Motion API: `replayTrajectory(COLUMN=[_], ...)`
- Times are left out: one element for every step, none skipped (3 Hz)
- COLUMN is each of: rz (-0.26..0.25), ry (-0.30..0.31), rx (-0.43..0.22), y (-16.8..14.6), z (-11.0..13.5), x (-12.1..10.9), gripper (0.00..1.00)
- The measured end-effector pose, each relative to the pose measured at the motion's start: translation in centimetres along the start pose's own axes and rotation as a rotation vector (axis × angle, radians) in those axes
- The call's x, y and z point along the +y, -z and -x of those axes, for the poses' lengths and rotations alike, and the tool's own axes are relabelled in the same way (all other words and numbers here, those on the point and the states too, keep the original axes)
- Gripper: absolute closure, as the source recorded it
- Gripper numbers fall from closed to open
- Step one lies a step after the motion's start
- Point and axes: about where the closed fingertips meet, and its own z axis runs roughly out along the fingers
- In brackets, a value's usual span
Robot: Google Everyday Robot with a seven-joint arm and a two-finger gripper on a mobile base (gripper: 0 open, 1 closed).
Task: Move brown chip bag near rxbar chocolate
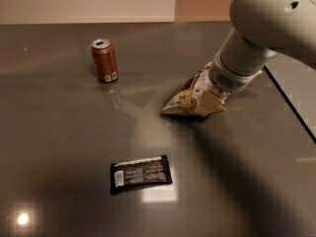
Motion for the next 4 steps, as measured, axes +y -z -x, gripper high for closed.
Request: replayTrajectory(rz=[0.020,0.063,0.136,0.218], ry=[-0.010,0.011,0.071,0.145], rx=[0.000,-0.032,-0.080,-0.126], y=[-0.1,1.1,2.8,4.5], z=[0.1,0.7,1.1,0.9], x=[-0.2,0.4,2.5,5.3], gripper=[0.64,0.88,1.00,1.00])
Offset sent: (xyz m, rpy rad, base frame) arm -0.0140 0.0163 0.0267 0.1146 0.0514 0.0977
